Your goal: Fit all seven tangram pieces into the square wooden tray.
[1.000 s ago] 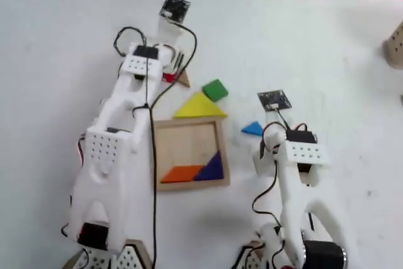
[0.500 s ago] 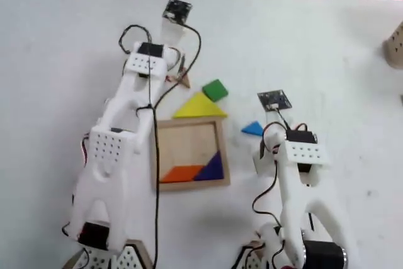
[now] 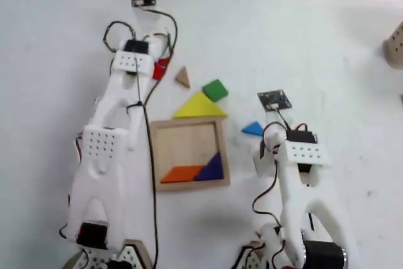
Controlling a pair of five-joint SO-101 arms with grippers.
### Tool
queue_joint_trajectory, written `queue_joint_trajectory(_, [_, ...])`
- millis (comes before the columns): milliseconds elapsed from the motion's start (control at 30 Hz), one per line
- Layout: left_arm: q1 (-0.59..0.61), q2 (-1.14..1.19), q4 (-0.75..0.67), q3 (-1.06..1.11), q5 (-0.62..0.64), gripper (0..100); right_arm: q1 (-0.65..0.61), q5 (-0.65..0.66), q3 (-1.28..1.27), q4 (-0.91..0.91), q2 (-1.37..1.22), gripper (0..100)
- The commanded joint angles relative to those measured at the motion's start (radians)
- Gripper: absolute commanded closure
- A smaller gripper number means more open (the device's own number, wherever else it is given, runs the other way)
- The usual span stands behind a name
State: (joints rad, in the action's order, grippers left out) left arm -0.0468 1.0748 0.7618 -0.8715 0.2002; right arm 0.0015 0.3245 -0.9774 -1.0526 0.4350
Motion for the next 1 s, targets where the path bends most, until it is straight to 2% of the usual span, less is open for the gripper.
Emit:
queue_joint_trajectory(0, [-0.015,-0.01,-0.034,0.0,0.005,96,-0.01,0.009,0.008,-0.004,0.028,98.0])
queue_joint_trajectory(300, [-0.05,-0.022,0.29,-0.006,0.003,96,-0.01,0.043,0.008,-0.004,0.028,98.0])
queue_joint_trajectory(600, [-0.048,-0.031,0.609,-0.109,0.003,98,-0.01,0.043,0.006,0.002,0.028,98.0])
queue_joint_trajectory(800, [-0.025,-0.035,0.764,-0.109,0.003,98,-0.01,0.043,0.005,0.002,0.028,98.0])
queue_joint_trajectory(967, [-0.013,-0.036,0.818,-0.109,-0.006,98,-0.01,0.043,0.005,0.004,0.028,98.0])
